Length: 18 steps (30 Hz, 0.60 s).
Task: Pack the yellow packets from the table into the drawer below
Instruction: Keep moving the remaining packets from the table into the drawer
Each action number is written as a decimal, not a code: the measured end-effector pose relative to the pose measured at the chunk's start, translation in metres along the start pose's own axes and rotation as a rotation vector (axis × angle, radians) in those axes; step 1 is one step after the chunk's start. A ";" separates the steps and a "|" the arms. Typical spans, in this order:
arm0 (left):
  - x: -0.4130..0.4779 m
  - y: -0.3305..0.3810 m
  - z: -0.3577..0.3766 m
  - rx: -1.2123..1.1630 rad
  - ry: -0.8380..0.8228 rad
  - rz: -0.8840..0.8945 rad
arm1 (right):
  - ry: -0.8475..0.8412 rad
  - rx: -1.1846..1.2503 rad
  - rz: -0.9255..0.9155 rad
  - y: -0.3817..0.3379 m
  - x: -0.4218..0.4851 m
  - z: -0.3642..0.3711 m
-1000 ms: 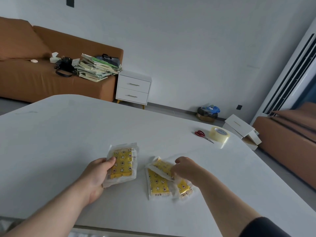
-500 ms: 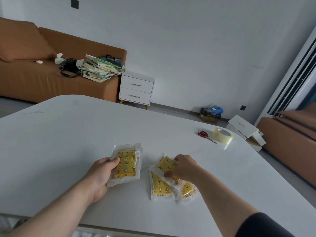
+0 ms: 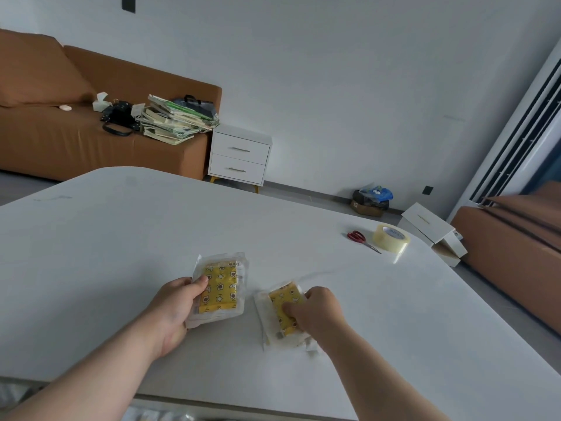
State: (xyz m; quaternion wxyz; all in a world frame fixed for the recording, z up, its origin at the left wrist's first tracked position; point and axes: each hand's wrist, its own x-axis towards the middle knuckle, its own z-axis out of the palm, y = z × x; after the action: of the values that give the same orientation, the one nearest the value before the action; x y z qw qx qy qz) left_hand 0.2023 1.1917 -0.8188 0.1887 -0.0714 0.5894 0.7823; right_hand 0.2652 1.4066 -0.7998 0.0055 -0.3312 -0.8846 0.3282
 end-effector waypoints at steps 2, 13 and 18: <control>0.000 0.000 0.000 0.008 -0.004 0.003 | 0.013 -0.113 -0.008 -0.003 -0.004 0.004; 0.000 0.000 -0.001 0.004 -0.016 0.011 | -0.074 -0.363 0.000 -0.011 -0.009 0.013; 0.002 -0.001 -0.001 0.003 -0.025 0.020 | -0.094 -0.349 -0.028 -0.007 -0.010 0.011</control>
State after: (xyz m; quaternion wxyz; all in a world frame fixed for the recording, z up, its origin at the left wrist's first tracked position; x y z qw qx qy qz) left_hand 0.2011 1.1914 -0.8204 0.1884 -0.0553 0.5887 0.7842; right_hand 0.2664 1.3902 -0.8021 -0.0890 -0.2988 -0.9320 0.1846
